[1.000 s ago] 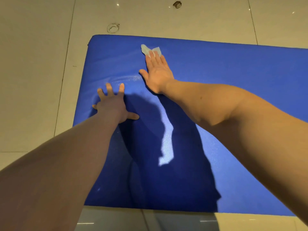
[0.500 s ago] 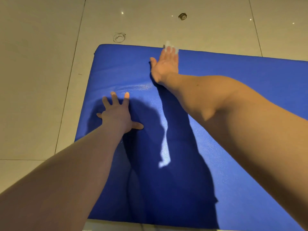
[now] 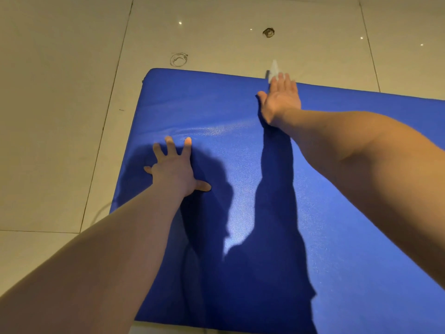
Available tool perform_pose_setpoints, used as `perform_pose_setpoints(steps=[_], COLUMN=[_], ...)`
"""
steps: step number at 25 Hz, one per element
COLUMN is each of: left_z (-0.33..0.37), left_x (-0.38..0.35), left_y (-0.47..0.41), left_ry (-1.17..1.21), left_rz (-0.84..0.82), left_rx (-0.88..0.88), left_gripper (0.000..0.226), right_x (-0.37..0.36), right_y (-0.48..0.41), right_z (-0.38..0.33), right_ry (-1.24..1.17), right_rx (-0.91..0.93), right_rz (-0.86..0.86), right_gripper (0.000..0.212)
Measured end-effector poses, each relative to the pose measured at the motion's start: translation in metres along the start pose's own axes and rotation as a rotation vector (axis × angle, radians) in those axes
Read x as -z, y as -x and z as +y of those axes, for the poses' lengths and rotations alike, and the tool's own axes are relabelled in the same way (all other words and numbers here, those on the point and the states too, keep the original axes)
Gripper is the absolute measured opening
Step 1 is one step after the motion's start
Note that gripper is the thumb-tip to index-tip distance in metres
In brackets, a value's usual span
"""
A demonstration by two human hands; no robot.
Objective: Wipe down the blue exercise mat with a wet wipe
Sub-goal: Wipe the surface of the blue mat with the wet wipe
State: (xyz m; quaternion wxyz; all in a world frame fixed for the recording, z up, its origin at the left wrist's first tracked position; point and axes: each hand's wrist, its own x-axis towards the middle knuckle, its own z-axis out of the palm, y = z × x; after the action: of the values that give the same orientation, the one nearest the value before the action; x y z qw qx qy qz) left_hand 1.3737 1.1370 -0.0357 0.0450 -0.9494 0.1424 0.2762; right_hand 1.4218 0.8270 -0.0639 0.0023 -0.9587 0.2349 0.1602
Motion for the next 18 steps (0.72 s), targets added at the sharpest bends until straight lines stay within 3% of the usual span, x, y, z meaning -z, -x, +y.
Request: perform_pose_setpoints(steps=[3, 10, 13, 18], left_z=[0.001, -0.003, -0.003, 0.001], left_x=[-0.001, 0.001, -0.001, 0.0], left_y=[-0.001, -0.002, -0.003, -0.002], left_ry=[-0.01, -0.023, -0.056, -0.073], left_rz=[-0.002, -0.015, -0.016, -0.024], left_rx=[0.003, -0.002, 0.009, 0.039], left_gripper=[0.141, 0.142, 0.143, 0.144], right_x=[-0.001, -0.024, -0.022, -0.024], right_y=[0.004, 0.055, 0.061, 0.065], right_z=[-0.005, -0.098, -0.071, 0.001], right_ry=[-0.059, -0.071, -0.161, -0.07], right_rx=[-0.062, 0.209, 0.27, 0.058], right_rz=[0.005, 0.008, 0.092, 0.036], right_gripper=[0.073, 0.073, 0.072, 0.073])
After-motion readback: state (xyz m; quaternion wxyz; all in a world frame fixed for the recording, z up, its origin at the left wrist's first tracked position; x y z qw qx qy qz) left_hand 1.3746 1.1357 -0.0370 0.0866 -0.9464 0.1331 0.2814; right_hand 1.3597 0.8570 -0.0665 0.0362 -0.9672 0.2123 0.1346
